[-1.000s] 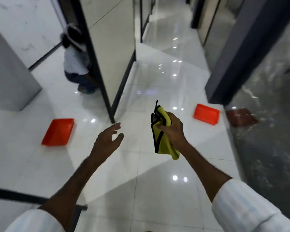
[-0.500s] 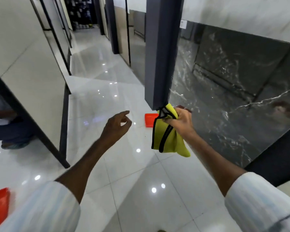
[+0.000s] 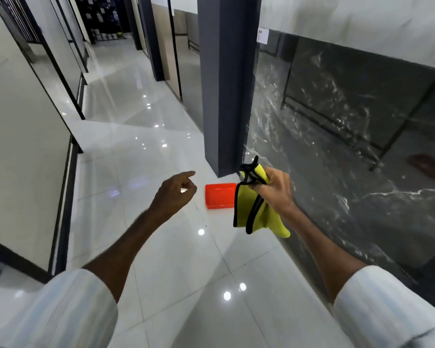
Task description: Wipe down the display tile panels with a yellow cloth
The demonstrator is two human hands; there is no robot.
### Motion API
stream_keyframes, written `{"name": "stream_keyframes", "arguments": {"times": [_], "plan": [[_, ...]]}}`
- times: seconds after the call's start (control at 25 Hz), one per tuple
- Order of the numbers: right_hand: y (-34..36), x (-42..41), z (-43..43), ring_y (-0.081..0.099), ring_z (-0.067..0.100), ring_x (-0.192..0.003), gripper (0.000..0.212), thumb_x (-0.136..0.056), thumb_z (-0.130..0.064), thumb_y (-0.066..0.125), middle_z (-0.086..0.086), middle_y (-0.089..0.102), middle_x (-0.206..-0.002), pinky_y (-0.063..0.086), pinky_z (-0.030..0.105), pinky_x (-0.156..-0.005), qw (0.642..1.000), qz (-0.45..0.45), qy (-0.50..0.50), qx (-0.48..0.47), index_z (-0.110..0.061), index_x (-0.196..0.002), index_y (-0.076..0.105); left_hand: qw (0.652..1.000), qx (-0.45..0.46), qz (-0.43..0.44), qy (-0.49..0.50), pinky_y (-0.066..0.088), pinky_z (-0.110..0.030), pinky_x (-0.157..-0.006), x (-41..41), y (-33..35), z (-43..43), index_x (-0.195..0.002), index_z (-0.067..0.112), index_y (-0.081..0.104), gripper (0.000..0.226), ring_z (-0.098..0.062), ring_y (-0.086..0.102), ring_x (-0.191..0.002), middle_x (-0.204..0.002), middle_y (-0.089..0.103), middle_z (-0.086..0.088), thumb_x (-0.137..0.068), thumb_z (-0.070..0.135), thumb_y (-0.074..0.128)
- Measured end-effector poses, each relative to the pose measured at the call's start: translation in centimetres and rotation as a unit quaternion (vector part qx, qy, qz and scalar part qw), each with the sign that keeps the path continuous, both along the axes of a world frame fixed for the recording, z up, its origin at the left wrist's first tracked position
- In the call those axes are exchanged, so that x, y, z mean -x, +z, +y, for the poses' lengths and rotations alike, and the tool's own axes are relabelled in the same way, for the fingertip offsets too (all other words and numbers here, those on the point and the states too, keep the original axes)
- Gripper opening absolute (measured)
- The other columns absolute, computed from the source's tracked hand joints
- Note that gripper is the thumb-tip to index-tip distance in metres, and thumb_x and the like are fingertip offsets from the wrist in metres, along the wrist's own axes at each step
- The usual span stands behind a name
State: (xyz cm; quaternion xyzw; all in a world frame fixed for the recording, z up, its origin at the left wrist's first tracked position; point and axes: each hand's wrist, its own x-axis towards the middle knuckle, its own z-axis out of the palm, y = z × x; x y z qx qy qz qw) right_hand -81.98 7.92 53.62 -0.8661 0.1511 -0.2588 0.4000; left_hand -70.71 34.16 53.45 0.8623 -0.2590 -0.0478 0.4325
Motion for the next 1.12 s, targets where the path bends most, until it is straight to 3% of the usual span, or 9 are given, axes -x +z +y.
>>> {"name": "stream_keyframes", "arguments": {"times": [0.24, 0.4, 0.72, 0.8, 0.92, 1.04, 1.12], "plan": [[-2.3, -13.4, -5.4, 0.05, 0.0, -0.058, 0.041, -0.077, -0.005, 0.081, -0.016, 0.054, -0.063, 0.039, 0.022, -0.054, 1.0, 0.024, 0.003, -0.018, -0.036, -0.069, 0.057, 0.998, 0.016, 0.057, 0.025, 0.053, -0.039, -0.103, -12.1, -1.9, -4.1, -0.136, 0.022, 0.066, 0.054, -0.018, 0.068, -0.112, -0.116, 0.071, 0.006, -0.085, 0.04, 0.068], [-6.7, -22.4, -7.8, 0.051, -0.002, -0.057, 0.045, -0.075, -0.002, 0.082, -0.015, 0.055, -0.065, 0.038, 0.018, -0.054, 0.998, 0.047, -0.014, -0.042, -0.037, -0.066, 0.055, 0.998, 0.006, 0.067, 0.014, 0.055, -0.04, -0.102, -22.7, -5.8, -6.6, -0.135, 0.019, 0.067, 0.038, -0.016, 0.07, -0.107, -0.115, 0.074, 0.002, -0.098, 0.018, 0.07], [-12.1, -36.2, -12.1, 0.052, -0.006, -0.054, 0.043, -0.078, 0.005, 0.075, -0.016, 0.058, -0.064, 0.038, 0.009, -0.052, 0.985, 0.132, -0.075, -0.084, -0.034, -0.07, 0.06, 0.99, -0.056, 0.122, -0.041, 0.054, -0.043, -0.103, -39.0, -10.9, -13.3, -0.133, 0.008, 0.068, 0.033, -0.025, 0.07, -0.111, -0.12, 0.074, -0.01, -0.101, 0.014, 0.066], [-13.5, -39.0, -13.7, 0.054, -0.003, -0.059, 0.038, -0.079, 0.005, 0.075, -0.014, 0.062, -0.067, 0.044, 0.014, -0.054, 0.98, 0.153, -0.08, -0.095, -0.032, -0.077, 0.065, 0.988, -0.057, 0.134, -0.05, 0.054, -0.041, -0.103, -41.9, -12.0, -15.3, -0.132, 0.008, 0.068, 0.032, -0.023, 0.07, -0.109, -0.119, 0.074, -0.009, -0.1, 0.012, 0.066], [-17.0, -44.8, -16.9, 0.064, 0.013, -0.066, 0.031, -0.077, -0.002, 0.075, -0.007, 0.069, -0.071, 0.054, 0.031, -0.059, 0.973, 0.191, -0.076, -0.106, -0.032, -0.08, 0.069, 0.983, -0.065, 0.162, -0.049, 0.054, -0.04, -0.102, -47.4, -14.8, -18.7, -0.132, 0.01, 0.069, 0.032, -0.018, 0.07, -0.107, -0.116, 0.075, -0.006, -0.1, 0.011, 0.066], [-21.8, -53.6, -20.4, 0.063, 0.026, -0.072, 0.015, -0.075, -0.007, 0.069, 0.002, 0.069, -0.076, 0.049, 0.037, -0.064, 0.965, 0.242, -0.047, -0.093, -0.019, -0.083, 0.07, 0.981, -0.055, 0.187, -0.013, 0.055, -0.041, -0.103, -53.2, -18.9, -21.1, -0.13, 0.009, 0.069, 0.032, -0.011, 0.07, -0.103, -0.116, 0.075, -0.007, -0.099, 0.009, 0.069], [-24.9, -59.2, -23.0, 0.061, 0.028, -0.087, 0.03, -0.073, -0.013, 0.065, 0.002, 0.065, -0.088, 0.049, 0.04, -0.081, 0.942, 0.33, -0.013, -0.06, -0.018, -0.102, 0.07, 0.976, -0.051, 0.212, 0.017, 0.056, -0.037, -0.102, -55.8, -21.2, -22.0, -0.129, 0.011, 0.069, 0.034, 0.002, 0.069, -0.099, -0.114, 0.074, -0.008, -0.096, 0.005, 0.072]]}}
